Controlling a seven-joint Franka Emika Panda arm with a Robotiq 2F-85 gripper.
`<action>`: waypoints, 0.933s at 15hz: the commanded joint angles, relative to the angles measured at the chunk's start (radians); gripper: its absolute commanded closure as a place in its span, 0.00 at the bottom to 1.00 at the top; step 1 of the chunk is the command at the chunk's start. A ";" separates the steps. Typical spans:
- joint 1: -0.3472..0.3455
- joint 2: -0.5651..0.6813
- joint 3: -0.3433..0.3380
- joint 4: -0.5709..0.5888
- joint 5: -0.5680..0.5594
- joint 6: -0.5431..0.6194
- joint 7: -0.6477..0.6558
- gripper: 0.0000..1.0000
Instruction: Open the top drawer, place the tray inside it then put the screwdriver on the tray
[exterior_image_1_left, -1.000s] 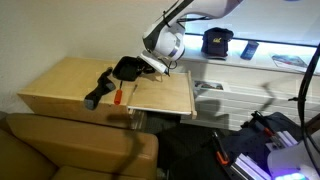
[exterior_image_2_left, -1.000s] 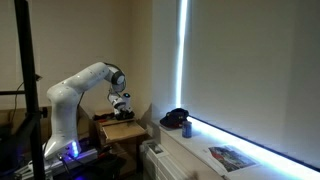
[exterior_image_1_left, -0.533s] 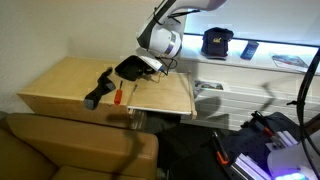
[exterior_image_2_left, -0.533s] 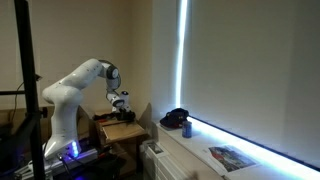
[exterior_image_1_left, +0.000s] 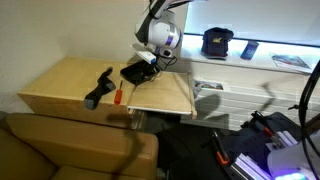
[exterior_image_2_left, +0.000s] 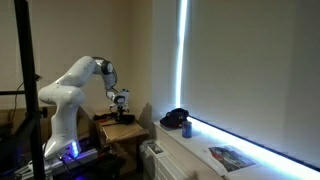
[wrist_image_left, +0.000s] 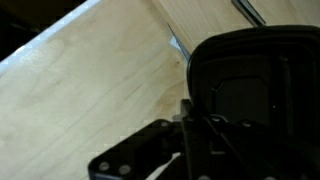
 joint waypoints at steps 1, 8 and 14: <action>0.029 -0.020 -0.041 0.025 -0.028 -0.163 0.193 0.99; -0.029 -0.152 -0.050 -0.257 0.012 -0.241 0.393 0.99; -0.037 -0.213 -0.139 -0.578 0.050 0.053 0.265 0.99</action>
